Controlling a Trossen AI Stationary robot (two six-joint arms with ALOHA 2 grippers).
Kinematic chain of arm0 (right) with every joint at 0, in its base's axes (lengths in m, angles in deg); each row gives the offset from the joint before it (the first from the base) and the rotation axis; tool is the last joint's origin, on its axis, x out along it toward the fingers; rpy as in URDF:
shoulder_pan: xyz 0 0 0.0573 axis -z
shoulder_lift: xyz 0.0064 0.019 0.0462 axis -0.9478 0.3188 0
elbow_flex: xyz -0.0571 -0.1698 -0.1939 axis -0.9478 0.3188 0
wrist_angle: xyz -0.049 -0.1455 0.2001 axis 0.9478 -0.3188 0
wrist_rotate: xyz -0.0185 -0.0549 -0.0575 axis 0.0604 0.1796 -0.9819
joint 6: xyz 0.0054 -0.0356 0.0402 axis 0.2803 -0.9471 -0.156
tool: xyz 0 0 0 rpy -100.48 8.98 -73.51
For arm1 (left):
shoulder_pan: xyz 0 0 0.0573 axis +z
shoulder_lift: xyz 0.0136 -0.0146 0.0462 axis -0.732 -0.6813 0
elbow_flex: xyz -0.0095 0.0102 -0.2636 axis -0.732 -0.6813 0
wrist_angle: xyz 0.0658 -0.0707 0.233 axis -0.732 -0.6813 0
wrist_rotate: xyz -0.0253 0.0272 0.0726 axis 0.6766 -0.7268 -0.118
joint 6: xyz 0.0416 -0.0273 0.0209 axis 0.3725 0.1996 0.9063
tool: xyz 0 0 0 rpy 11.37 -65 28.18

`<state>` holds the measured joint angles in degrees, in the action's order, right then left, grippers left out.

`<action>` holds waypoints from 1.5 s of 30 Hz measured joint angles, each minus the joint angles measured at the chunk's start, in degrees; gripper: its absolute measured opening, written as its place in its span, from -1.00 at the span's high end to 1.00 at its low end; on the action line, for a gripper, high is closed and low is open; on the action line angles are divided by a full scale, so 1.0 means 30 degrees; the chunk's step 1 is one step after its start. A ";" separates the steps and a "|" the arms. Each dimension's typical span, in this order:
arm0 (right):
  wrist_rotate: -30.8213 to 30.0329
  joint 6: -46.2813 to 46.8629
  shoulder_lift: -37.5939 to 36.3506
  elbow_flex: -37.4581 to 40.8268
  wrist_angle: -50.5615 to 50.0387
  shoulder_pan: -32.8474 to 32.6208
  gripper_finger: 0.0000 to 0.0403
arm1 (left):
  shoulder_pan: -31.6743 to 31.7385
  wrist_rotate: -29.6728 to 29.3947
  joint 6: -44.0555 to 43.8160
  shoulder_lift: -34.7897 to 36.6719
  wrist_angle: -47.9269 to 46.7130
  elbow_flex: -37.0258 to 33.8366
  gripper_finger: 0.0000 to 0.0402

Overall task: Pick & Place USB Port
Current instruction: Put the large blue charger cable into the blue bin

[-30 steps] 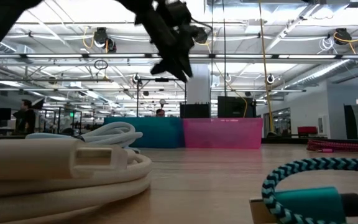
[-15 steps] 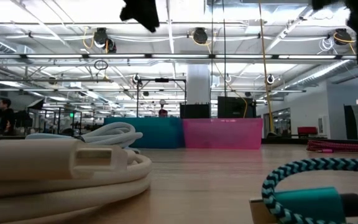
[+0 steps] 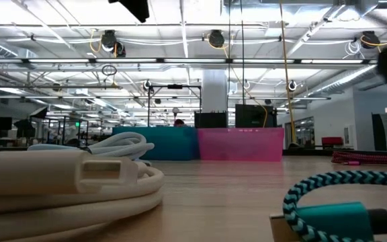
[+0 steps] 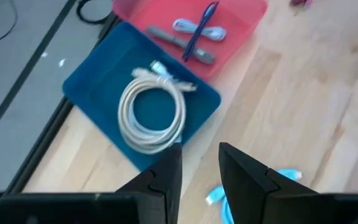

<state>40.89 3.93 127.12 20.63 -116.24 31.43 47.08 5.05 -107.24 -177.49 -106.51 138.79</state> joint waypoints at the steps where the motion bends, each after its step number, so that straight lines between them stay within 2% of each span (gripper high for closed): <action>1: 0.0309 0.0283 0.0000 -0.0051 0.0654 -0.0567 -0.01 | -0.0127 -0.0207 -0.0194 0.0052 -0.0291 -0.0007 0.45; 9: 0.0942 0.3091 0.0000 -0.1471 0.0275 -0.4937 0.02 | -0.0943 -0.0741 -0.0671 0.0133 -0.0441 -0.0015 0.45; 15: 0.0499 0.3941 0.0307 -0.1472 -0.1398 -0.6700 0.03 | -0.1059 -0.1045 -0.0573 0.0145 0.0785 -0.0700 0.45; 19: 0.0289 0.3209 0.0969 -0.1472 -0.1896 -0.6795 0.03 | -0.0947 -0.0632 -0.0544 0.0147 0.1448 -0.1722 0.45; 27: -0.0135 0.2028 0.2713 -0.1551 0.0100 -0.6699 0.03 | -0.0893 0.0543 -0.1323 0.0133 0.2333 -0.4117 0.45; 32: -0.0189 0.1943 0.3874 -0.1565 -0.0508 -0.6656 0.03 | -0.0957 0.0831 -0.1705 0.0133 0.2472 -0.4619 0.45; 37: -0.1168 0.2074 0.5090 -0.1537 -0.1270 -0.6544 0.04 | -0.0981 0.0838 -0.1684 0.0237 0.3284 -0.4619 0.45; 41: -0.1379 0.2274 0.6224 -0.1617 -0.1221 -0.6005 0.14 | -0.0981 0.0853 -0.1684 0.0566 0.3745 -0.4597 0.45; 45: -0.1171 0.3557 0.6630 -0.1683 -0.1645 -0.5566 0.37 | -0.0981 0.0999 -0.1473 0.1009 0.3852 -0.4608 0.45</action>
<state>37.37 14.60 147.01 15.58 -121.17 14.73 44.13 8.04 -111.66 -174.46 -94.96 124.96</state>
